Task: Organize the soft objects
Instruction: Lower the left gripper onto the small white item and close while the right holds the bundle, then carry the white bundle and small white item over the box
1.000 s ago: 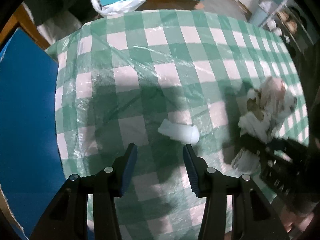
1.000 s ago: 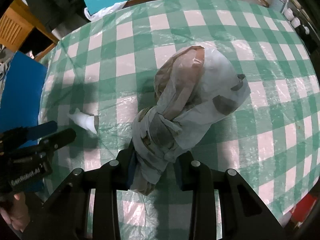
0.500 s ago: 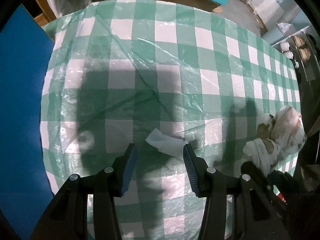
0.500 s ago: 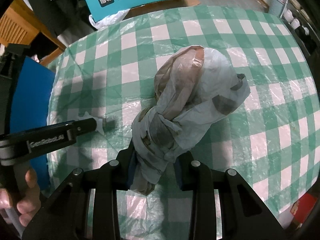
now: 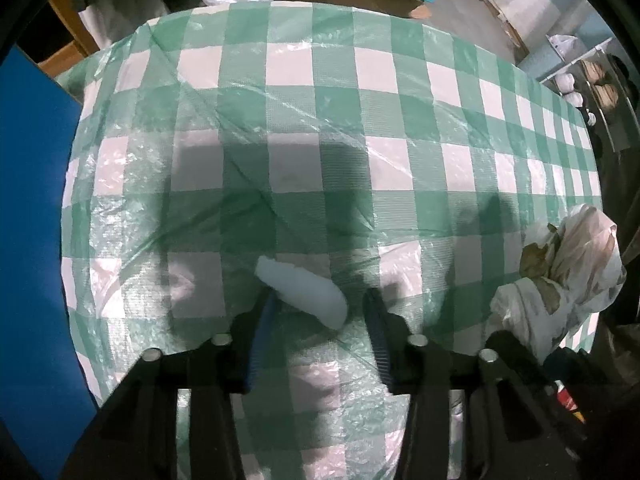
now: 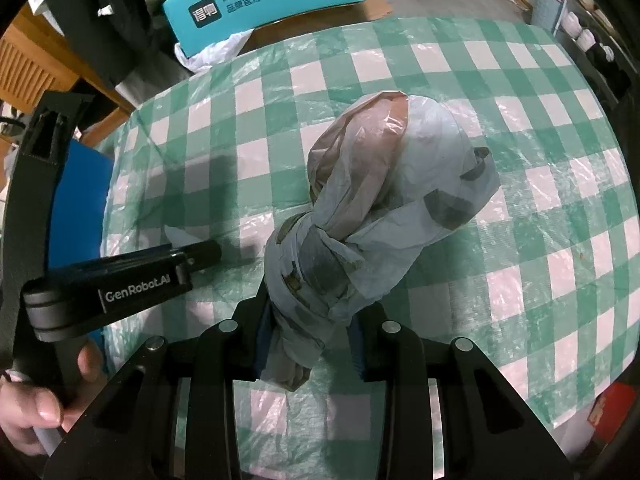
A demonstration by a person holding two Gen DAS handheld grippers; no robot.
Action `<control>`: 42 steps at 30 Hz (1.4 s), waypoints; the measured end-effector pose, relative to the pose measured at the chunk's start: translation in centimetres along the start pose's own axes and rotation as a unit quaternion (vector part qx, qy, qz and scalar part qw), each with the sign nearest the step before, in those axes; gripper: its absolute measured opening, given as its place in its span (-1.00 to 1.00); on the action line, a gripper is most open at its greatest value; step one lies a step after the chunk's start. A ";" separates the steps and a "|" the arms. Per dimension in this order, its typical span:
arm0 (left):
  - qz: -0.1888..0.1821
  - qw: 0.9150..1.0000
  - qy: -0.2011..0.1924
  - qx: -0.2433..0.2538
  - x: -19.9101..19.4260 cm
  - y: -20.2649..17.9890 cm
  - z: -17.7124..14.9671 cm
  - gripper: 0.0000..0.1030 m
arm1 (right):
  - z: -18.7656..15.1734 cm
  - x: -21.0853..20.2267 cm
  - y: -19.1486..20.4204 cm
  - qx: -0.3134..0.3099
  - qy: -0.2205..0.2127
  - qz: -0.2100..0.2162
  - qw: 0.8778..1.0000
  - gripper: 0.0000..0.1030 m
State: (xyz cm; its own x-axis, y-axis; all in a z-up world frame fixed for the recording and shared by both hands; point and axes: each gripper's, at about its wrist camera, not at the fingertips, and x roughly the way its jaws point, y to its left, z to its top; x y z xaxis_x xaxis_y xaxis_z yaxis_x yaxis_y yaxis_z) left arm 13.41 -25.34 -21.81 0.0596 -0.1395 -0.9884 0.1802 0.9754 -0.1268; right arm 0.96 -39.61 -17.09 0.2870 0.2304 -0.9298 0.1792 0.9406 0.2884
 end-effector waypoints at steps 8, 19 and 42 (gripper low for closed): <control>0.003 1.000 -0.001 0.013 -0.4 0.2 0.7 -0.73 | 0.1 -0.4 0.0 0.002 -0.002 0.001 1.000 -0.41; -0.014 1.000 0.005 0.023 -1.2 2.8 -2.3 -0.81 | 0.2 -1.0 0.2 -0.002 -0.011 -0.002 1.000 -0.41; 0.030 0.990 -0.090 0.105 -9.9 2.8 -8.0 -0.81 | -0.4 -5.1 4.4 -0.066 -0.040 -0.010 0.997 -0.41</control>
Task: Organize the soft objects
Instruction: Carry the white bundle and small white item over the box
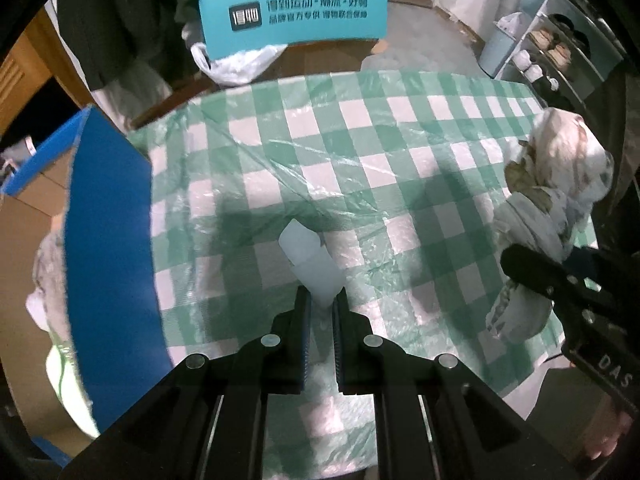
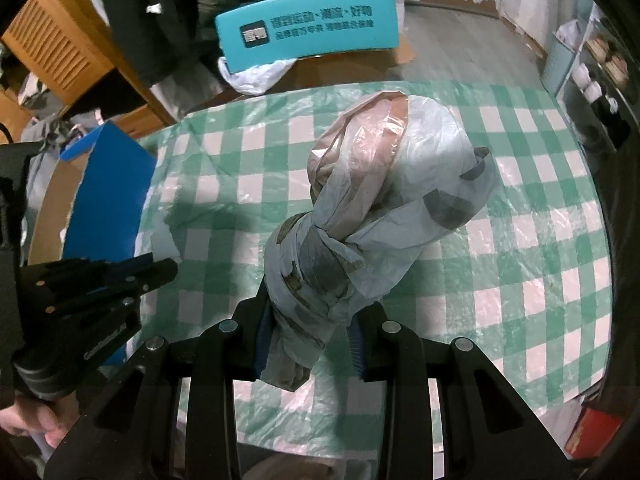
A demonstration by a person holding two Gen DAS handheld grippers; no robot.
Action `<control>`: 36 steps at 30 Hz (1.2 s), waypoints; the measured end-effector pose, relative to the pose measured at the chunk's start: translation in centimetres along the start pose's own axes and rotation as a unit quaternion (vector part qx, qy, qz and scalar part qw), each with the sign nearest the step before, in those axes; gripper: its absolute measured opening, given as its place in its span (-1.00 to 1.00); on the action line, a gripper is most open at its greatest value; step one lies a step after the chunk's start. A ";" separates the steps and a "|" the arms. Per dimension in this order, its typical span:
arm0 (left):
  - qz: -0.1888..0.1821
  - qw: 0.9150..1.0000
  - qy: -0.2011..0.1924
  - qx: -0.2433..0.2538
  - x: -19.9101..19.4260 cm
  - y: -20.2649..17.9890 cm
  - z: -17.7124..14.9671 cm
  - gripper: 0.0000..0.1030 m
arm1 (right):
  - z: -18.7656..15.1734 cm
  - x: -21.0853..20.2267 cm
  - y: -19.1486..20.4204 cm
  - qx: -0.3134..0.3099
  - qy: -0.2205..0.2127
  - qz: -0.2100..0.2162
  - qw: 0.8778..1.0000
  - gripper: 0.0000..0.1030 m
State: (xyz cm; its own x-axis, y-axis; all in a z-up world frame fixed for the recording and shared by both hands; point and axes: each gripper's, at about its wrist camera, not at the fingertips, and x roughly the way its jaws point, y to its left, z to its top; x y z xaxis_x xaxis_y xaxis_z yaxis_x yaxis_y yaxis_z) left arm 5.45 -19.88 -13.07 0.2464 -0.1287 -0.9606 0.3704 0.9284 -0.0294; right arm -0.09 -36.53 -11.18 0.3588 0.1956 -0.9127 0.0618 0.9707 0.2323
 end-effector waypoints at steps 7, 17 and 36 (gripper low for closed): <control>0.008 0.999 -0.033 0.010 -3.6 1.0 -1.2 -0.81 | 0.0 -1.3 2.0 -0.027 -0.008 0.003 1.000 -0.41; 0.021 0.998 -0.065 0.007 -7.3 3.6 -2.7 -0.81 | 0.7 -3.0 5.5 -0.059 -0.024 0.013 0.998 -0.41; 0.032 0.993 -0.114 -0.030 -12.0 9.8 -5.6 -0.81 | 1.7 -4.5 14.8 -0.133 -0.040 0.057 0.989 -0.41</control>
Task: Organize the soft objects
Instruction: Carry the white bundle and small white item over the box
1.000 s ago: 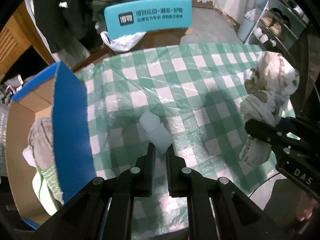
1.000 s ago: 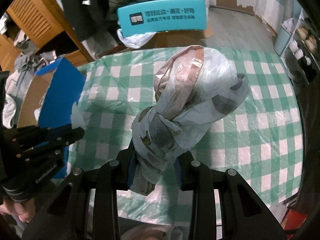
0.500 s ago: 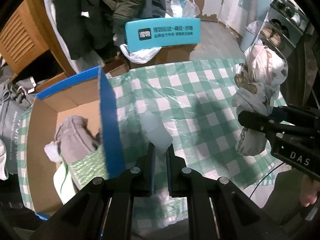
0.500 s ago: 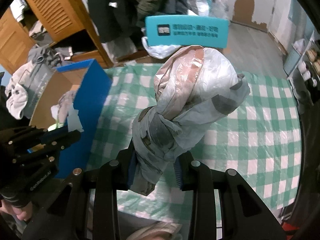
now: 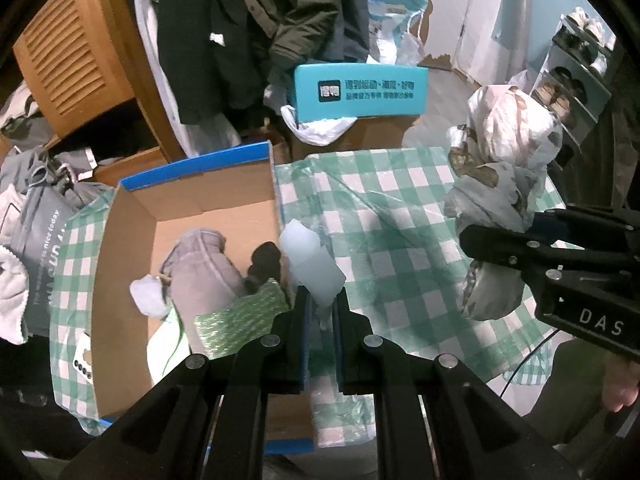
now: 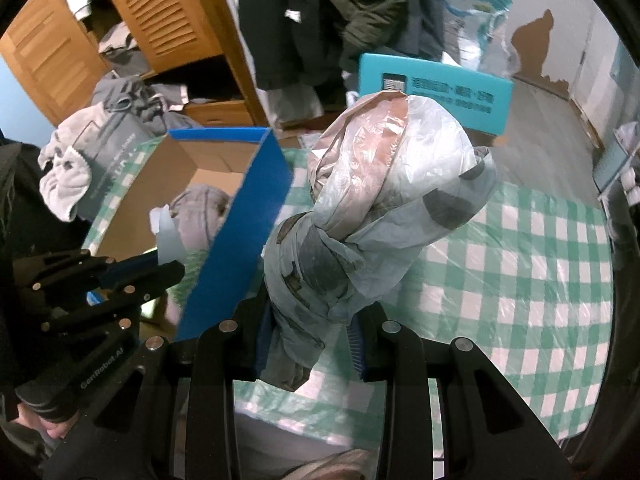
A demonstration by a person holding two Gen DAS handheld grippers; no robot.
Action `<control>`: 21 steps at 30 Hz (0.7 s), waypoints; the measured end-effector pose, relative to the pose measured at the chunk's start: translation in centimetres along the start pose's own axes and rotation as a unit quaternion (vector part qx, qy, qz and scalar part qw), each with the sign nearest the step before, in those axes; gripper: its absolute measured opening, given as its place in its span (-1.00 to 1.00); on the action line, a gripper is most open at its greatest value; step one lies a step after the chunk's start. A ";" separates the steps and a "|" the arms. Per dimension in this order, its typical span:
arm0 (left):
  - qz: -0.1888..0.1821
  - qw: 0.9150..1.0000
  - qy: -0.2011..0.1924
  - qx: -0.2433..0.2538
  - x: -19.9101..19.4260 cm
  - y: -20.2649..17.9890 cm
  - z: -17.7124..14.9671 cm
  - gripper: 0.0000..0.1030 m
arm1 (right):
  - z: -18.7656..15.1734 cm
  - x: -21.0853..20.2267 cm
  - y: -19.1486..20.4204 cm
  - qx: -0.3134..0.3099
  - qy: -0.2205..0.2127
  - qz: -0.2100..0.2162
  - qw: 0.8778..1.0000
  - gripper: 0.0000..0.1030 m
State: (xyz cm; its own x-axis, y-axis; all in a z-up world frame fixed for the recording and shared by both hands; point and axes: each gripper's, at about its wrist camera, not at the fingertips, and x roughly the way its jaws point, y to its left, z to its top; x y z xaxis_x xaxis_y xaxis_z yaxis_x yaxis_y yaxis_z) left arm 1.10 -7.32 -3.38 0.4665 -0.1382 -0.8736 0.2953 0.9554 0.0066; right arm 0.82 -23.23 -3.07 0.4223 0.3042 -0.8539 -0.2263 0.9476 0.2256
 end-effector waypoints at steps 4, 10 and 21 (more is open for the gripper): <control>0.004 1.000 -0.005 -0.008 -0.4 1.3 -0.2 -0.81 | 0.5 0.2 1.3 -0.011 0.000 0.006 1.000 -0.41; 0.006 1.000 -0.010 -0.024 -1.0 3.1 -0.5 -0.81 | 1.4 0.7 3.6 -0.027 0.002 0.016 1.000 -0.41; 0.016 0.998 -0.004 -0.058 -0.7 6.7 -1.4 -0.81 | 2.9 2.2 7.5 -0.052 0.012 0.036 0.998 -0.41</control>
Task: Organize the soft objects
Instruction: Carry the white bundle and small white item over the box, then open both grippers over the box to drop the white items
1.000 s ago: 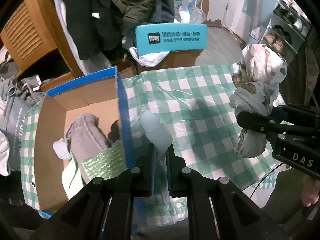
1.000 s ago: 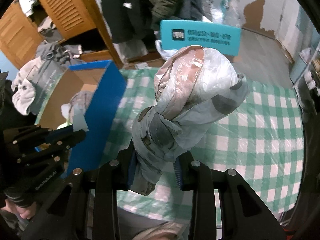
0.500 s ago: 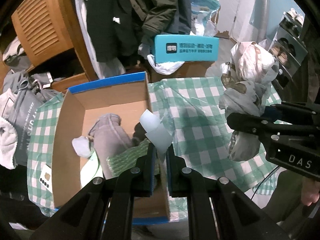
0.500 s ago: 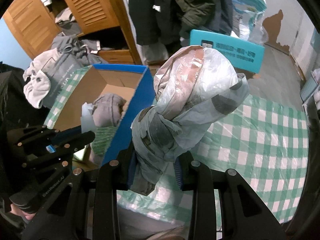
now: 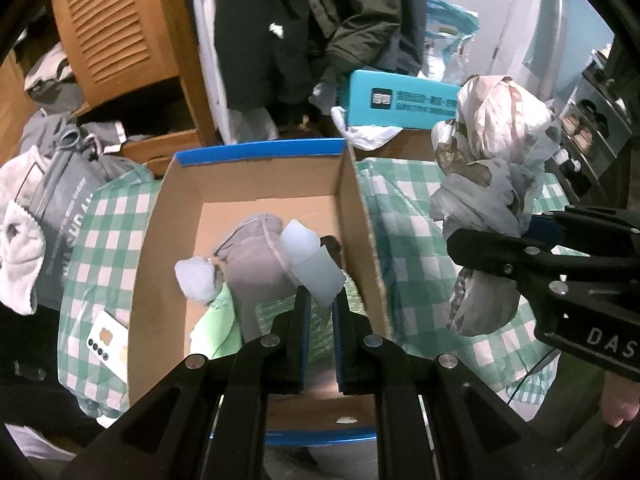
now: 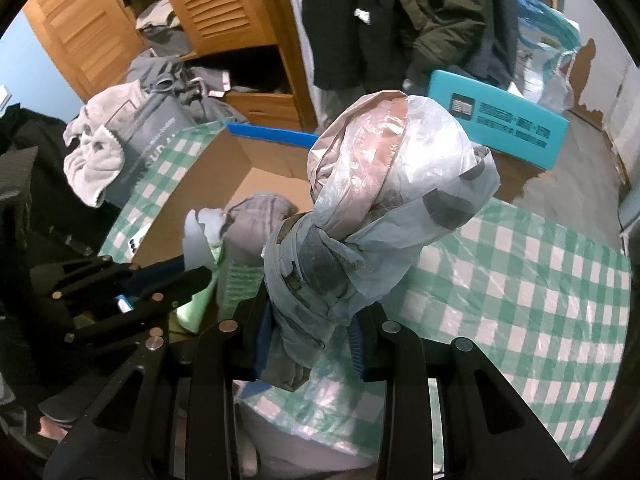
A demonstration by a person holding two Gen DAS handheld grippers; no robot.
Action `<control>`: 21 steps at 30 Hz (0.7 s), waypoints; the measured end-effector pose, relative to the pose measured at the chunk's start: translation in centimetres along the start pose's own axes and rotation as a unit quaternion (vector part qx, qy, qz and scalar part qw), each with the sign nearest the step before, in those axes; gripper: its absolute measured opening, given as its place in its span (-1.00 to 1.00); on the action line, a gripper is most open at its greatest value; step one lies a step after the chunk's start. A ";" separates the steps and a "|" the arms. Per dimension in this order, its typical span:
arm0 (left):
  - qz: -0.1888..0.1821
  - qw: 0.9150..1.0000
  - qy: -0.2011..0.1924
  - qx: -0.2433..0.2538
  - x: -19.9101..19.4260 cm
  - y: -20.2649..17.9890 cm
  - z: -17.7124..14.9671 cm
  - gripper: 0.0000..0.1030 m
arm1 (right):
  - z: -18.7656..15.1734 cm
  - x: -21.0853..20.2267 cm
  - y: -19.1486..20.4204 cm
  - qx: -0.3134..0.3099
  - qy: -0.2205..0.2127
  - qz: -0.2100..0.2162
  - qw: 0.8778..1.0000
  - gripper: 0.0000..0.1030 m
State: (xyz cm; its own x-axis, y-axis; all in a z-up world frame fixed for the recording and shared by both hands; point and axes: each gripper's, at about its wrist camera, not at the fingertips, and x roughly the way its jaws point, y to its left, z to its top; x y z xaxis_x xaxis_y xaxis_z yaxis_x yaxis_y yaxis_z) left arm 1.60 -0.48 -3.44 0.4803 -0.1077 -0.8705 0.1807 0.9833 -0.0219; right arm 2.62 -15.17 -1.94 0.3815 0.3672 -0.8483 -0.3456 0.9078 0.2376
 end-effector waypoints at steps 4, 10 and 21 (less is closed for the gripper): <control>0.010 1.000 0.008 -0.015 0.6 1.7 -0.2 -0.81 | 0.7 1.1 1.1 -0.004 0.008 0.009 1.000 -0.41; 0.025 0.999 0.020 -0.037 1.7 4.0 -0.6 -0.81 | 1.3 2.9 2.9 -0.013 0.024 0.013 1.000 -0.41; 0.047 0.996 0.050 -0.065 3.8 6.6 -1.5 -0.76 | 1.8 6.8 5.2 -0.036 0.065 0.015 0.997 -0.39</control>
State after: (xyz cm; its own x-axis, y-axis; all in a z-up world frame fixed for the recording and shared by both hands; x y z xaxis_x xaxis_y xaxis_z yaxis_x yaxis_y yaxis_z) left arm 3.36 5.77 -7.61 0.4009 -0.0052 -0.9161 0.0228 0.9997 0.0043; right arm 4.93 -7.63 -5.63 0.2562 0.3608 -0.8967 -0.4182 0.8778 0.2337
